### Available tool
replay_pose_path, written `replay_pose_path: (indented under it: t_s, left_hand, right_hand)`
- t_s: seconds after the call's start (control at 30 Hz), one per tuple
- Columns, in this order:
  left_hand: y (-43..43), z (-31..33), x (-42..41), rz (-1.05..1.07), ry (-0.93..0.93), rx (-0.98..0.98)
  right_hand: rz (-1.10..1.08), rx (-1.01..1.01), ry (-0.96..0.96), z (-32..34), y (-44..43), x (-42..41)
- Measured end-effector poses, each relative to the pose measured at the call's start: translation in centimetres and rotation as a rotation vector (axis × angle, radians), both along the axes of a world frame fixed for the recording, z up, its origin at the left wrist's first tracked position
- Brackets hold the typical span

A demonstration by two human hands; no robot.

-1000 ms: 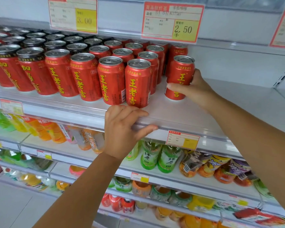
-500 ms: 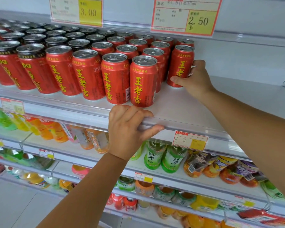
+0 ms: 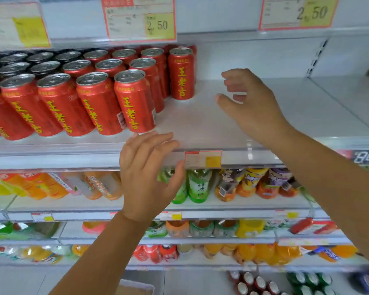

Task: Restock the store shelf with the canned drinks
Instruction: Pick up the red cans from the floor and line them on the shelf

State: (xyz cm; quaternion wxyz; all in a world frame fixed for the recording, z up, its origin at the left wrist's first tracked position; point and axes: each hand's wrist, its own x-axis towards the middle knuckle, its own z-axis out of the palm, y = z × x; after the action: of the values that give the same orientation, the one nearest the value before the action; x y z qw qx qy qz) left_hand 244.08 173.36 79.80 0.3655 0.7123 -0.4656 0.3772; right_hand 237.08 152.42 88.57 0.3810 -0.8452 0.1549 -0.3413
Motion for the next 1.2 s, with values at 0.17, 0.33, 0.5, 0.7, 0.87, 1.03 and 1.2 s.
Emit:
replay_pose_path:
  t_s: [0.17, 0.33, 0.5, 0.7, 0.87, 1.03, 1.2]
  left_hand:
    - [-3.7, -6.8, -9.8, -0.473, 0.325, 0.291]
    - [-7.3, -19.2, -16.3, -0.533, 0.628, 0.746]
    - [-7.3, -33.3, -20.3, -0.418, 0.908, 1.264]
    - [-7.1, -51.2, -23.6, -0.244, 1.076, 1.540]
    - [-8.7, -67.9, -23.8, -0.282, 1.020, 1.612]
    - [-12.2, -80.1, -21.6, -0.344, 0.847, 1.518]
    - [-16.2, -88.3, -22.3, -0.421, 0.664, 1.415]
  right_hand:
    - [-0.136, 0.145, -0.272, -5.5, 1.4, -14.2]
    - [-0.401, 0.396, 0.088, -19.3, -0.6, -24.7]
    - [-0.739, 0.688, 0.515, -36.5, -0.8, -34.1]
    - [-0.825, 1.010, 0.831, -56.7, 2.6, -40.5]
    - [-0.693, 1.033, 0.993, -74.3, 2.9, -39.7]
    - [-0.574, 0.893, 0.990, -86.8, 0.7, -37.1]
    - [-0.467, 0.544, 1.060, -94.3, -1.4, -34.2]
